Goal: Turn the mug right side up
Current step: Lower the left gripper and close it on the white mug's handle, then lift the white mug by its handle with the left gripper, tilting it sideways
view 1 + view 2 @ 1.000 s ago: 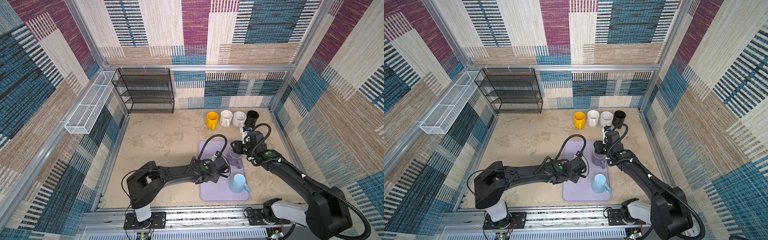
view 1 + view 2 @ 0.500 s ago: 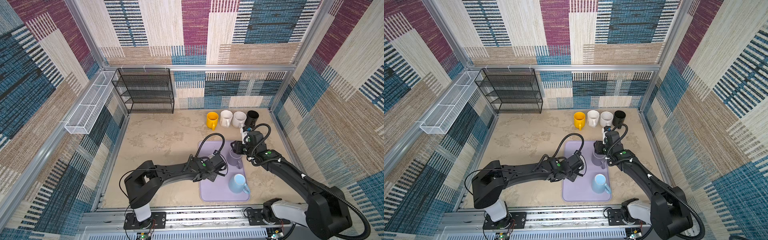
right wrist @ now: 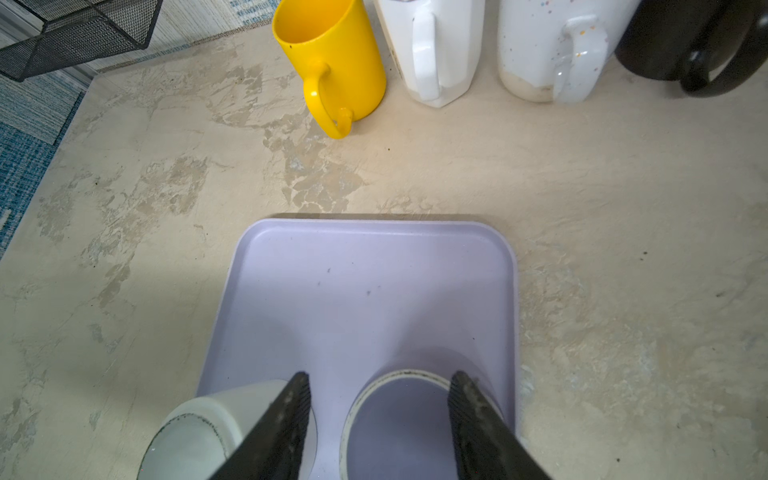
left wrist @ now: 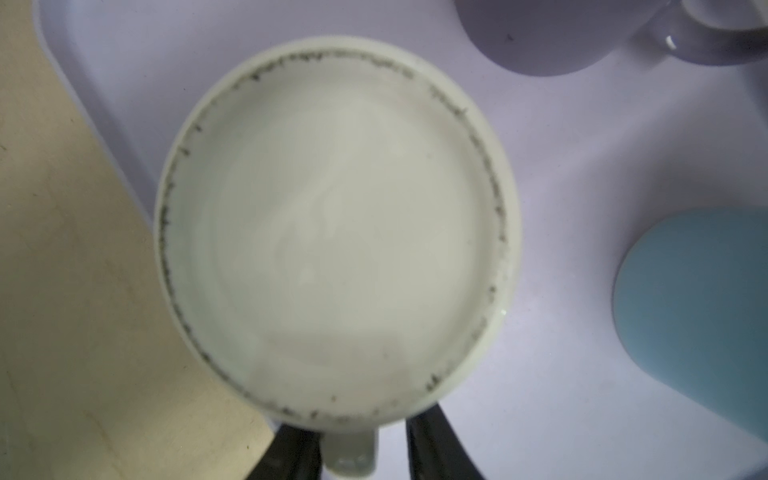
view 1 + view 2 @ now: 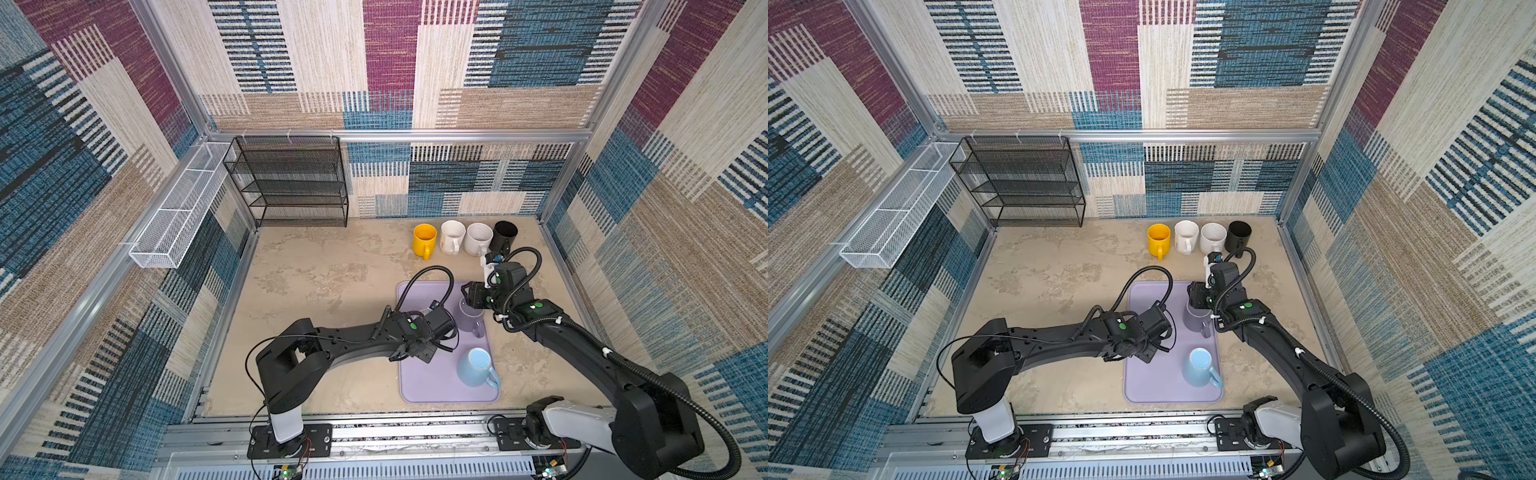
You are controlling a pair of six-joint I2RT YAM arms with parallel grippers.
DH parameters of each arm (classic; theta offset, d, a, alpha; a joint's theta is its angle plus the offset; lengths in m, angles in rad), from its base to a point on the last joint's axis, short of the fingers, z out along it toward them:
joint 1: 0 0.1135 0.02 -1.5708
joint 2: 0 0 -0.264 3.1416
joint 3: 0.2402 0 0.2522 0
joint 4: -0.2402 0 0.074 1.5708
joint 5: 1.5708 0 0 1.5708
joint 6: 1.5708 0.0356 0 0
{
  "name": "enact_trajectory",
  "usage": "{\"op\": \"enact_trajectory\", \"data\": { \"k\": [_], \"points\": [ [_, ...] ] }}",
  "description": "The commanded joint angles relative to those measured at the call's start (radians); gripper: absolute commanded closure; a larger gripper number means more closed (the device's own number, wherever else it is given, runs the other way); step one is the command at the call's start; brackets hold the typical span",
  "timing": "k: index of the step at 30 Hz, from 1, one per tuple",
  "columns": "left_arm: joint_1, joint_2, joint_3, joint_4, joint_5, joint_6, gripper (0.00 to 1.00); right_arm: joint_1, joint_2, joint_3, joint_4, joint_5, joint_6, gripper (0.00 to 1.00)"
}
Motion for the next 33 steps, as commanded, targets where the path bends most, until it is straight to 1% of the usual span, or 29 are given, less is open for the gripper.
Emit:
{"op": "enact_trajectory", "data": {
  "k": [1, 20, 28, 33],
  "points": [
    [0.003, 0.006, 0.016, -0.021, -0.012, 0.015, 0.67, -0.001, -0.001, 0.008, 0.015, 0.011, -0.012, 0.44],
    [0.019, 0.023, 0.026, -0.005, -0.037, 0.014, 0.7, -0.002, -0.006, 0.002, 0.014, 0.01, -0.01, 0.44],
    [0.021, 0.017, 0.018, 0.007, -0.039, 0.014, 0.74, -0.001, -0.005, 0.0, 0.013, 0.01, -0.01, 0.43],
    [0.022, 0.007, 0.013, 0.01, -0.039, 0.015, 0.75, -0.003, -0.004, -0.004, 0.014, 0.005, -0.005, 0.42]
  ]
}}
